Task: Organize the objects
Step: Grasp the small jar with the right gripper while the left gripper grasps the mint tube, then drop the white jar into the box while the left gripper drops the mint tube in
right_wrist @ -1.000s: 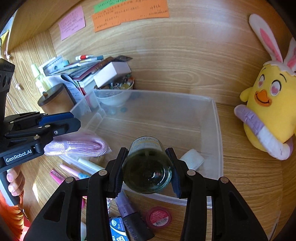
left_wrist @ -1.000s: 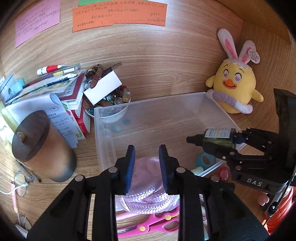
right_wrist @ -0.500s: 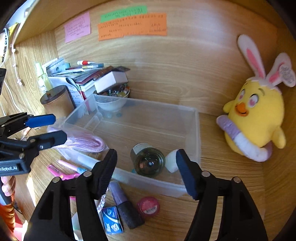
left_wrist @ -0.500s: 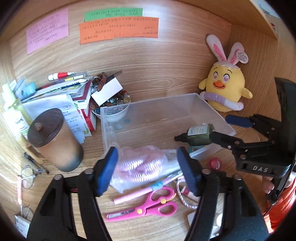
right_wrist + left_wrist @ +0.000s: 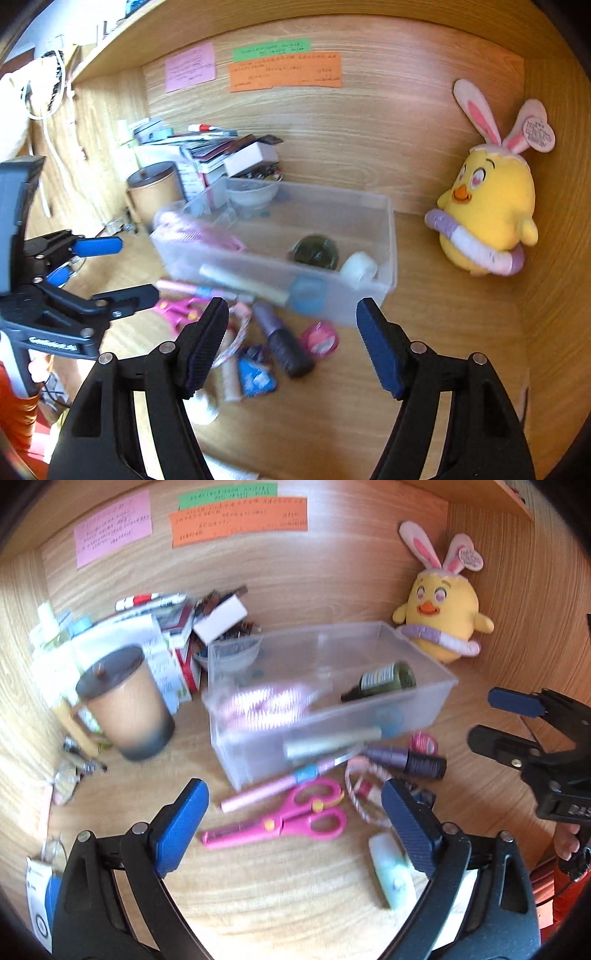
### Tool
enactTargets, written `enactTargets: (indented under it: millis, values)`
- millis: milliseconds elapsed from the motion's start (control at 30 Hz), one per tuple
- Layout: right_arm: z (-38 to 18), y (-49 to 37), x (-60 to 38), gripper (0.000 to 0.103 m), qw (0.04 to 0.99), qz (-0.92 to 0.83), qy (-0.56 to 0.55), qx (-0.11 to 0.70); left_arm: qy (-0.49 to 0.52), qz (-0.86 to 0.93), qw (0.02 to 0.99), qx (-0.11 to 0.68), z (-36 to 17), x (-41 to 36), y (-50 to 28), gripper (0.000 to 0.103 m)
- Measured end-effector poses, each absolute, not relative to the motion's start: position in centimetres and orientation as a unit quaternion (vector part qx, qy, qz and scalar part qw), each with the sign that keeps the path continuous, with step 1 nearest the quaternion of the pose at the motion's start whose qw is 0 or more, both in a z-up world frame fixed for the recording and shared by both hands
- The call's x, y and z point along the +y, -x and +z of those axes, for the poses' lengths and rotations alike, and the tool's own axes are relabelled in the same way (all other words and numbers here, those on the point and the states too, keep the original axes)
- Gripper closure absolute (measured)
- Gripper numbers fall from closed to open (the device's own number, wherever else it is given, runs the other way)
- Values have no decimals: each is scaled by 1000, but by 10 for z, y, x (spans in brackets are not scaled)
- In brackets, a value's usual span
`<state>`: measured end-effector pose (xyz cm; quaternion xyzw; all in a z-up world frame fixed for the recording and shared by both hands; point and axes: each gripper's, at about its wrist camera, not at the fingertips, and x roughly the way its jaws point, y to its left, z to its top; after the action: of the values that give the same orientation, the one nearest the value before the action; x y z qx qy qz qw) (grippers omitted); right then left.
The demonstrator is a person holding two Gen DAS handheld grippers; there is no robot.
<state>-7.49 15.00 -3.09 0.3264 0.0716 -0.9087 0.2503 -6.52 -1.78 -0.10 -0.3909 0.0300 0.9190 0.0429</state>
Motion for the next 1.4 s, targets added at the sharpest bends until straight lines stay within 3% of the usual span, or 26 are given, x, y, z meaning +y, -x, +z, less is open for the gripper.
enactTargets:
  millis: [300, 567, 700, 933, 1033, 1133, 1200, 1267, 1300, 1400]
  values:
    - [-60, 33, 141, 35, 286, -890, -350, 60, 419, 907, 39, 20, -28, -18, 34, 7]
    - [-83, 22, 122, 62, 316, -867, -381, 62, 424, 904, 50, 6, -39, -14, 12, 9]
    - [-90, 27, 116, 76, 325, -859, -393, 58, 432, 899, 67, 9, -43, -6, 9, 21]
    - [-83, 28, 128, 77, 312, -868, -383, 48, 450, 888, 96, 3, -51, 12, 19, 29]
    - [-77, 30, 138, 77, 300, -875, -379, 40, 450, 887, 101, 8, -54, 22, 23, 36]
    - [-72, 32, 149, 77, 287, -881, -374, 34, 452, 886, 105, 18, -58, 33, 26, 47]
    - [-70, 34, 155, 77, 279, -885, -371, 31, 457, 883, 109, 22, -61, 37, 29, 59]
    - [-68, 36, 160, 77, 275, -887, -369, 26, 453, 885, 105, 27, -63, 40, 30, 64]
    - [-68, 36, 161, 77, 273, -888, -369, 26, 453, 885, 105, 29, -63, 41, 30, 72]
    - [-66, 36, 164, 77, 271, -891, -364, 25, 450, 886, 103, 30, -63, 42, 30, 79]
